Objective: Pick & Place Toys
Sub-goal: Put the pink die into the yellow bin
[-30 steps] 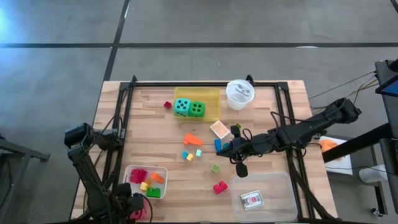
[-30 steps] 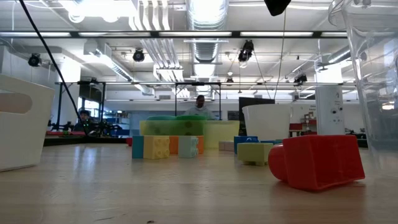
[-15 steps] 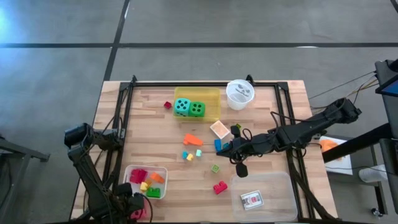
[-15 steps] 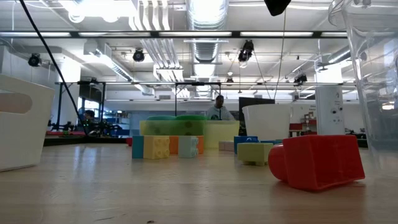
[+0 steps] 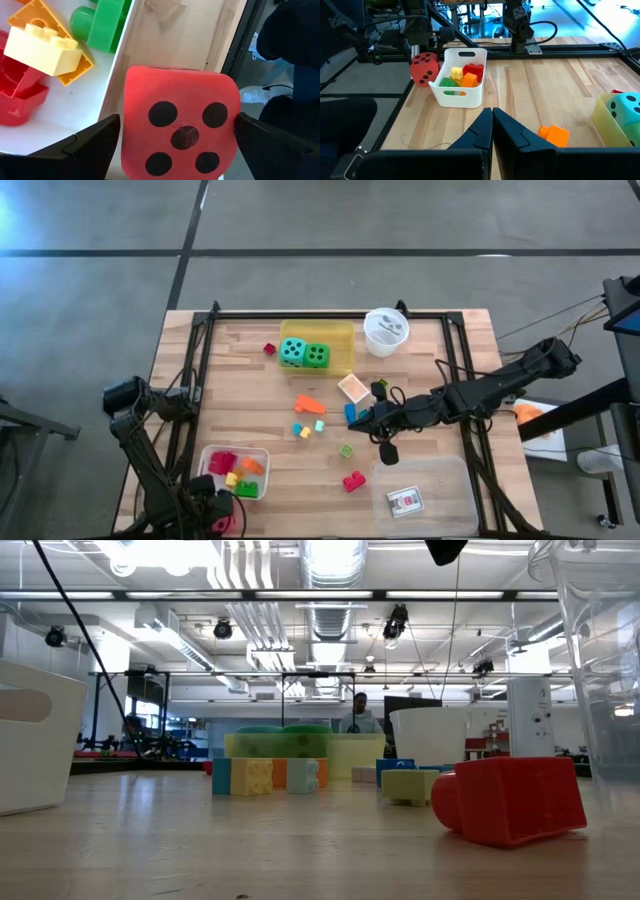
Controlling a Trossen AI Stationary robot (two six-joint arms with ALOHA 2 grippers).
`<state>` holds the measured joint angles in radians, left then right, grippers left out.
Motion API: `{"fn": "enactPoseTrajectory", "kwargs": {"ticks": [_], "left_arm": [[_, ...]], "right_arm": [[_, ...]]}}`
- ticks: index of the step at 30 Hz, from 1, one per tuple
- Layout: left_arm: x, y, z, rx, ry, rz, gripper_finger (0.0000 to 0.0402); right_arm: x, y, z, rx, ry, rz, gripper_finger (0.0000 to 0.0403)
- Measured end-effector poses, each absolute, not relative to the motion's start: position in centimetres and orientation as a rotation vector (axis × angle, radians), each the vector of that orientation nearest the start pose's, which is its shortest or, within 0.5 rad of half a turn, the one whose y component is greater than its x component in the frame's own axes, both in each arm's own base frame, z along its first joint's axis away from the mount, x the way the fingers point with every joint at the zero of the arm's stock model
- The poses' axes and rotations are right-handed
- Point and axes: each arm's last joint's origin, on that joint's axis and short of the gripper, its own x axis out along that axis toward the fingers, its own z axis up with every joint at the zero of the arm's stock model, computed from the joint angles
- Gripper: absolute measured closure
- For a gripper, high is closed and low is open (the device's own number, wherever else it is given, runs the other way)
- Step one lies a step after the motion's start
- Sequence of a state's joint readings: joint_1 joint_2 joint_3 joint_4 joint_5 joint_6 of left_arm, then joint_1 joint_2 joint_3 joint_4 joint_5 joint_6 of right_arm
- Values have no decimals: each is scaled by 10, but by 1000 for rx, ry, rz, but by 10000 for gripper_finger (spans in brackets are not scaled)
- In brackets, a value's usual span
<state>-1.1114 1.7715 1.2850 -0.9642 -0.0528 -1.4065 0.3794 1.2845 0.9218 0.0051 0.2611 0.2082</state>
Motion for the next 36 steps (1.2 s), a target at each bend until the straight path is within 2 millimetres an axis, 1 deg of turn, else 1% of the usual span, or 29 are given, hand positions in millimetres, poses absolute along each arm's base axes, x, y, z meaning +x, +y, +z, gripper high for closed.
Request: {"fn": "enactPoseTrajectory", "kwargs": {"ticks": [5,13,29,32,36], "left_arm": [[147,-294,204,-308,1470,153,27],[146,-293,195,-326,1483,143,27],[146,-292,194,-304,1483,139,30],[146,-292,193,-297,1474,143,48],[145,-290,190,-304,1469,149,103]], "right_arm": [[268,99,292,93,350,81,394],[268,99,292,93,350,81,394],[268,99,292,93,350,80,394],[268,99,292,93,350,80,394],[268,99,292,94,349,80,394]]}}
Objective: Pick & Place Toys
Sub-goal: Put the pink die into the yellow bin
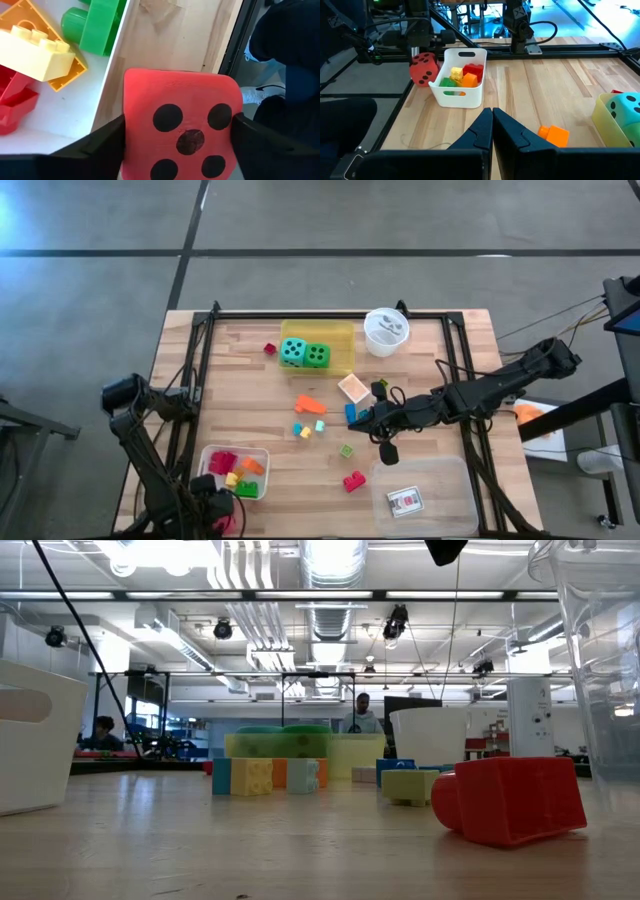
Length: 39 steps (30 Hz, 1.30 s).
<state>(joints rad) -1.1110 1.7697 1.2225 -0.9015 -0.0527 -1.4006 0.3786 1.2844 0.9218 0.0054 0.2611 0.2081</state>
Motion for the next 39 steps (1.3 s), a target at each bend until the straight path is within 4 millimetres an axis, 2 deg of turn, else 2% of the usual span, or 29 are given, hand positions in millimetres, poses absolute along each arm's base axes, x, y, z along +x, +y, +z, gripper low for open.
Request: {"fn": "enactPoseTrajectory", "kwargs": {"ticks": [4,7,16,27,32,39], "left_arm": [[145,-289,189,-310,1467,148,161],[145,-290,189,-313,1463,145,173],[146,-291,189,-328,1458,139,123],[148,-296,200,-364,1467,146,30],[147,-293,206,-348,1481,193,26],[146,-292,207,-351,1485,224,48]], "right_arm": [[268,99,292,94,350,80,394],[268,99,292,93,350,80,394],[268,99,292,93,350,80,394],[268,99,293,93,350,81,394],[268,99,292,93,350,81,394],[268,99,292,93,350,81,394]]}}
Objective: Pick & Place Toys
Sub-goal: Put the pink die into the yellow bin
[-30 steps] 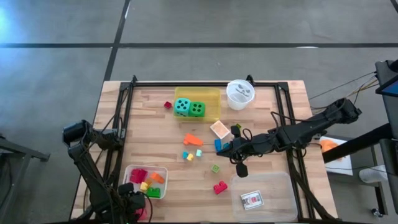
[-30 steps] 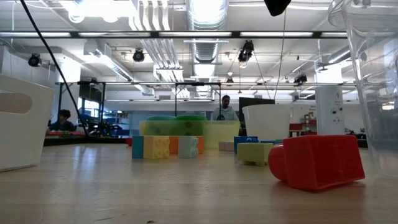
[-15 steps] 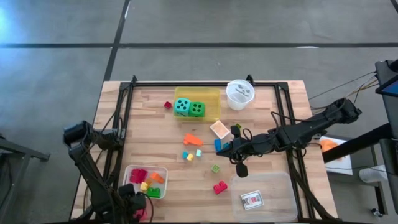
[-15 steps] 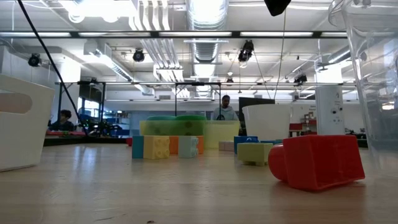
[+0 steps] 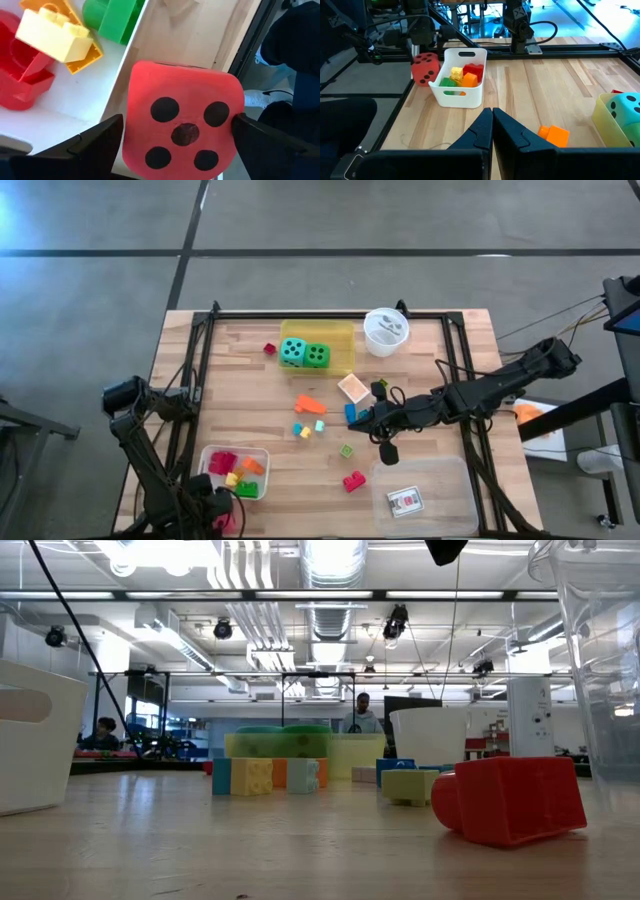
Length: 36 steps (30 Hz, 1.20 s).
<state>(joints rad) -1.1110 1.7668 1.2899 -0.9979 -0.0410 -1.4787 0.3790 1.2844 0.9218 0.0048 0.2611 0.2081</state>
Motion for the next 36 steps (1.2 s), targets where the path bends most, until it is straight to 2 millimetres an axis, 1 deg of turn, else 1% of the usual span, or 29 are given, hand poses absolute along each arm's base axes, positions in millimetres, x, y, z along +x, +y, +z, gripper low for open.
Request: {"fn": "enactPoseTrajectory", "kwargs": {"ticks": [6,36], "left_arm": [[145,-291,208,-378,1487,258,62],[143,-287,211,-389,1473,323,63]], "right_arm": [[268,99,293,93,350,81,394],[268,99,292,93,350,80,394]]}}
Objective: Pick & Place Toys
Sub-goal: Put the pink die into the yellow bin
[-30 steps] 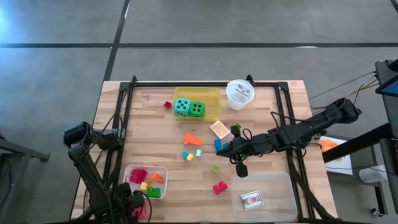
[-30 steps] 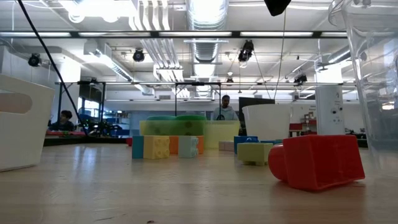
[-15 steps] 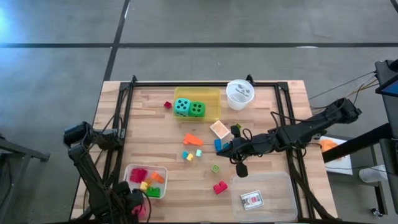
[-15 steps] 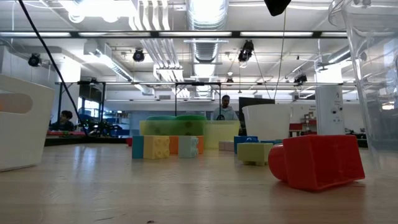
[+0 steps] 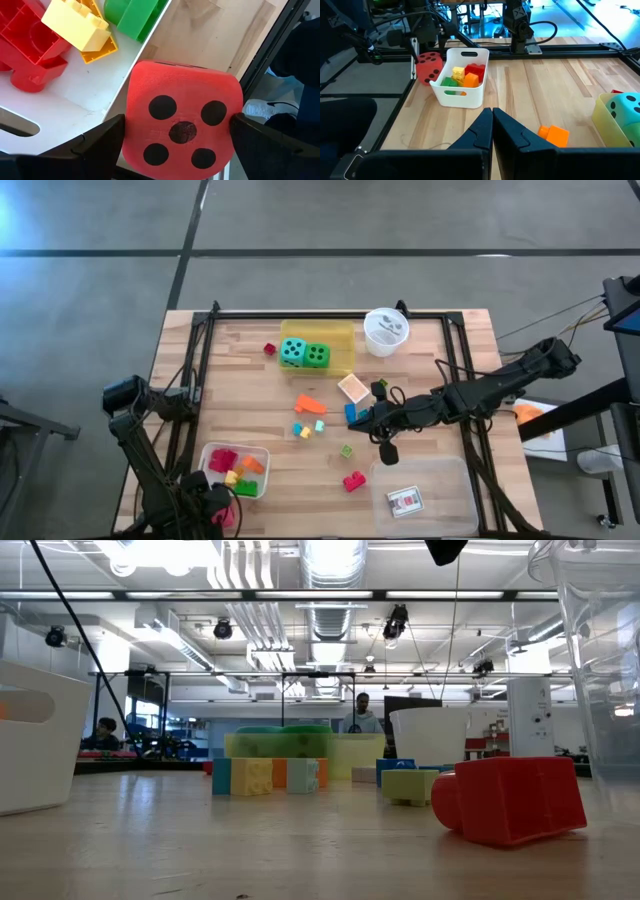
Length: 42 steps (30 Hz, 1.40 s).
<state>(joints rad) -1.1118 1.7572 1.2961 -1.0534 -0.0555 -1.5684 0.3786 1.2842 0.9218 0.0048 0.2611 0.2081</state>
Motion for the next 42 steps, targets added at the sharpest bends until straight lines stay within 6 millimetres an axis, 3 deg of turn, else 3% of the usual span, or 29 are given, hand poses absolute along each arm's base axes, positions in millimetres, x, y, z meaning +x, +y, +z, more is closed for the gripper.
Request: {"fn": "enactPoseTrajectory", "kwargs": {"ticks": [42], "left_arm": [[143,-283,214,-419,1441,332,63]], "right_arm": [[268,98,293,93,350,80,394]]}}
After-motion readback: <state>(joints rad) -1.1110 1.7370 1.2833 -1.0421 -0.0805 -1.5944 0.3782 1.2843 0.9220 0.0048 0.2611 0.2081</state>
